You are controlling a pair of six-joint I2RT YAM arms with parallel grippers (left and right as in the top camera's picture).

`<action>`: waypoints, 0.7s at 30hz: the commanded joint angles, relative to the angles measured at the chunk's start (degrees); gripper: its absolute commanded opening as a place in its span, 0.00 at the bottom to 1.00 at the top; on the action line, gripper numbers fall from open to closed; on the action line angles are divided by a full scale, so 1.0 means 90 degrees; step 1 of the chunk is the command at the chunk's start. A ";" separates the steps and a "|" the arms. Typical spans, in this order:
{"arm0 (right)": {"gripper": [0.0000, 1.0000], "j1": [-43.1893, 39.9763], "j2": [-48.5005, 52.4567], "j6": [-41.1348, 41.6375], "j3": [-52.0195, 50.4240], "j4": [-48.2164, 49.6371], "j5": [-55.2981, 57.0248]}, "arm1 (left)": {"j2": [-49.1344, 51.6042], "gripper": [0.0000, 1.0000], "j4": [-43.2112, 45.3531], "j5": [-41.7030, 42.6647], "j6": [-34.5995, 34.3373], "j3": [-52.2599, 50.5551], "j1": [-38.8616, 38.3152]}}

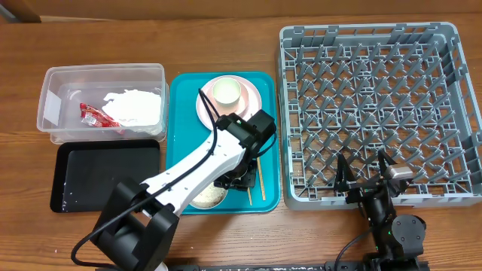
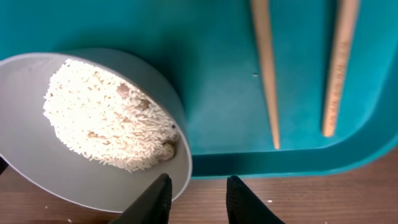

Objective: Sort waste into correct bins and load items into the dishwasher
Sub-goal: 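Grasp the rim of the white rice bowl with the left gripper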

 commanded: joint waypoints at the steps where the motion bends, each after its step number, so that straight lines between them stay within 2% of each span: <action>1: 1.00 0.0000 -0.0051 0.0015 -0.0066 0.0049 0.0005 | 0.0015 0.30 0.0131 -0.0318 -0.0396 -0.0228 0.0022; 8: 1.00 0.0000 -0.0051 0.0015 -0.0066 0.0049 0.0005 | 0.0015 0.26 0.0797 -0.0282 -0.0559 -0.0894 0.0024; 15: 1.00 0.0000 -0.0051 0.0015 -0.0066 0.0049 0.0005 | 0.0015 0.19 0.0945 -0.0291 -0.0556 -0.0913 0.0017; 17: 1.00 0.0000 -0.0051 0.0015 -0.0066 0.0049 0.0005 | 0.0015 0.14 0.1005 -0.0291 -0.0556 -0.0913 0.0017; 21: 1.00 0.0000 -0.0051 0.0015 -0.0066 0.0049 0.0005 | 0.0017 0.12 0.1049 -0.0313 -0.0556 -0.0913 0.0017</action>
